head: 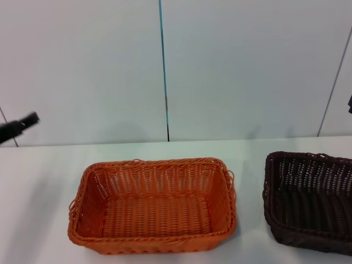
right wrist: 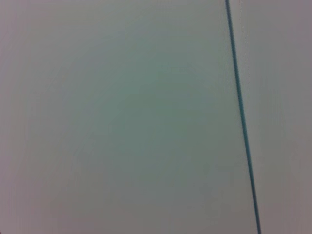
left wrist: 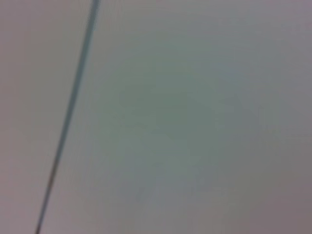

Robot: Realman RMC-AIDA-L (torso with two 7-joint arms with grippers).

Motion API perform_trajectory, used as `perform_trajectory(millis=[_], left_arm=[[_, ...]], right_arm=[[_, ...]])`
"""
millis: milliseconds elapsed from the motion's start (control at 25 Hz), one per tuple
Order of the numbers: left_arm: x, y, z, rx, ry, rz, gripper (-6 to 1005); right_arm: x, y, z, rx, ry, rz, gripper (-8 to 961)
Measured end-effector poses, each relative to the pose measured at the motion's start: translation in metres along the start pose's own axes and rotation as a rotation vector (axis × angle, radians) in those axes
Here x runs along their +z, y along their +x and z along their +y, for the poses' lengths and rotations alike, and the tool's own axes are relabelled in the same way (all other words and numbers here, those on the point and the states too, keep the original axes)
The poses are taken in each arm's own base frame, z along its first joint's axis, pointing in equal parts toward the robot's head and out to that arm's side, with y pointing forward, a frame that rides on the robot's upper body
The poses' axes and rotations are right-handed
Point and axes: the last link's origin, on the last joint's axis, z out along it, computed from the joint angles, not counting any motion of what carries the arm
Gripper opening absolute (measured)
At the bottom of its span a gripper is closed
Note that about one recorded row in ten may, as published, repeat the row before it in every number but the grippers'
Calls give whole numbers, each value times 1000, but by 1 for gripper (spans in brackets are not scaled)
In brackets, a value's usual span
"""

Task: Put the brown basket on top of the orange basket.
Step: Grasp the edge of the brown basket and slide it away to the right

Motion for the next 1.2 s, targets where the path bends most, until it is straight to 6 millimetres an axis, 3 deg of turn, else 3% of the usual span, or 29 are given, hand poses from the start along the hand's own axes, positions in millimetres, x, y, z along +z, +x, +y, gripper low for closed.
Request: perform_trajectory(millis=[320,760,1200], left_arm=[[-16,-3,-22,50,28,150,921],[-31,-2,-30,142,20,245,921],[-38,-19,-45,140,49,209,921]], right_arm=[[-4,8,-4,-12,-18,-79,917],[-22,34,8,-21,-125,-225,916],[-24,39,18,-24,-208,-379,917]])
